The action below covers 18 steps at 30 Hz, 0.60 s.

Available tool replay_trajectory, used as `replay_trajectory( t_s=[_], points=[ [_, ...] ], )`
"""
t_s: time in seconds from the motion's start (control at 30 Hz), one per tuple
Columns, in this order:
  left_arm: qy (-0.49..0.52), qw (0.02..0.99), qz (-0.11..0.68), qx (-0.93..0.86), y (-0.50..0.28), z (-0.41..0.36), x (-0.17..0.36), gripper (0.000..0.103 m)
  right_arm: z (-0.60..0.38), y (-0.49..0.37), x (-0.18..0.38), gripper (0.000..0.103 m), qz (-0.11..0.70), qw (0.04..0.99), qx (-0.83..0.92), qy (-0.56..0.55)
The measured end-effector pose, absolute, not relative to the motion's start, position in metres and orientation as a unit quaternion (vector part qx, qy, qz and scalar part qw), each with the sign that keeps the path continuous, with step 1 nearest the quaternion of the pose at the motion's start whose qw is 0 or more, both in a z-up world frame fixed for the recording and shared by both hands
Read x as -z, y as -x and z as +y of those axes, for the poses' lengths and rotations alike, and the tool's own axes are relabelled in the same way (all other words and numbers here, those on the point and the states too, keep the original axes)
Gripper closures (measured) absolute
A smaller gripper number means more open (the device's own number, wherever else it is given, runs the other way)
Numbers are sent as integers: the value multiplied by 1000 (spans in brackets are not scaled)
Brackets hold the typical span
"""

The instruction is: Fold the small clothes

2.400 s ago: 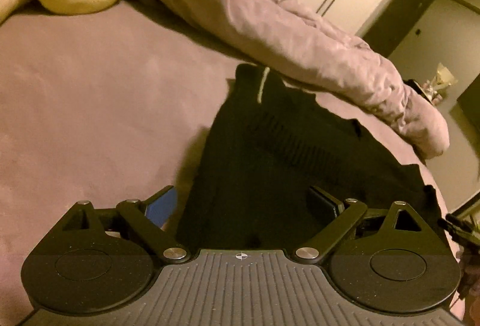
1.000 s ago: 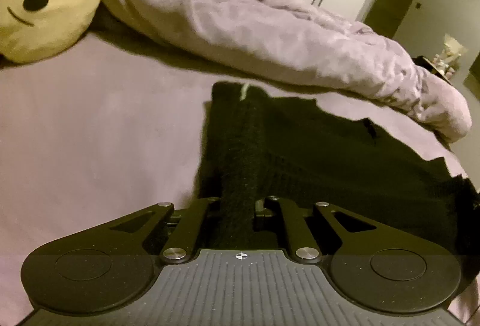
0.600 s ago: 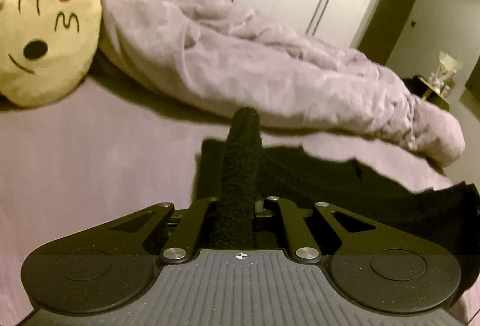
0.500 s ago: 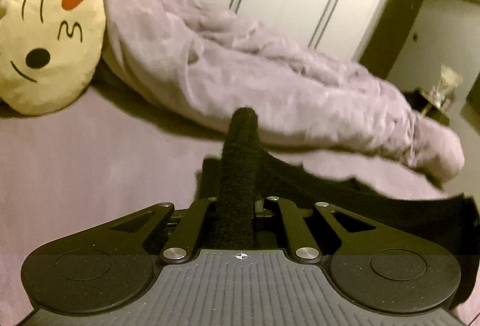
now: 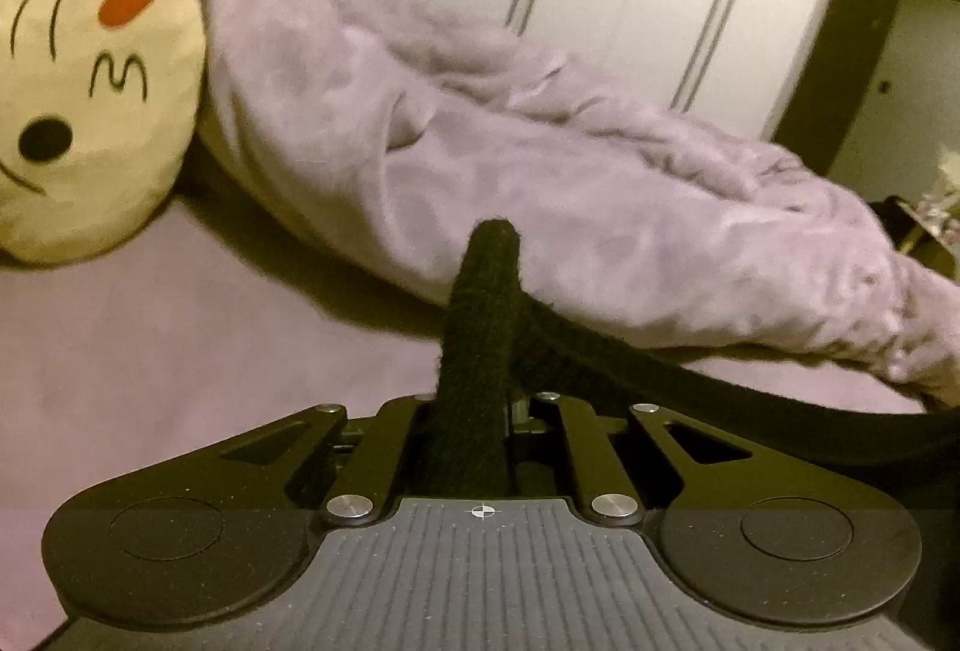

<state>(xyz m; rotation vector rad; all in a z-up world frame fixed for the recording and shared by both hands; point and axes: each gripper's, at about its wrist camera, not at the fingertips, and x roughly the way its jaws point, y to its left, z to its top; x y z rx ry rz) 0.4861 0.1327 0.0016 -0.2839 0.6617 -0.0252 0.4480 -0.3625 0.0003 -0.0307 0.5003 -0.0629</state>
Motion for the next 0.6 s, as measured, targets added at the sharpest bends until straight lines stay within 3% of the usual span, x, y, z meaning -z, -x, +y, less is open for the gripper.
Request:
replay_trajectory(
  t_s=[0.1,0.23,0.27,0.37,0.53,0.6],
  points=[
    [128,931,340,-23,-497,131,22,87,-362,-464,18,89,264,963,43,24],
    [107,922,363,-87,-501,135,48,66,-369,-476,47,86,287,955,70,26],
    [111,920,362,-100,-497,140,50,65,-372,-477,52,80,291,953,79,23],
    [131,914,360,-135,-481,153,47,58,-381,-468,49,43,275,953,130,9],
    [137,927,343,-66,-441,130,28,34,-350,-423,26,40,216,971,100,-8],
    [115,934,337,-21,-422,99,24,24,-330,-404,23,31,208,975,71,-21]
  ],
)
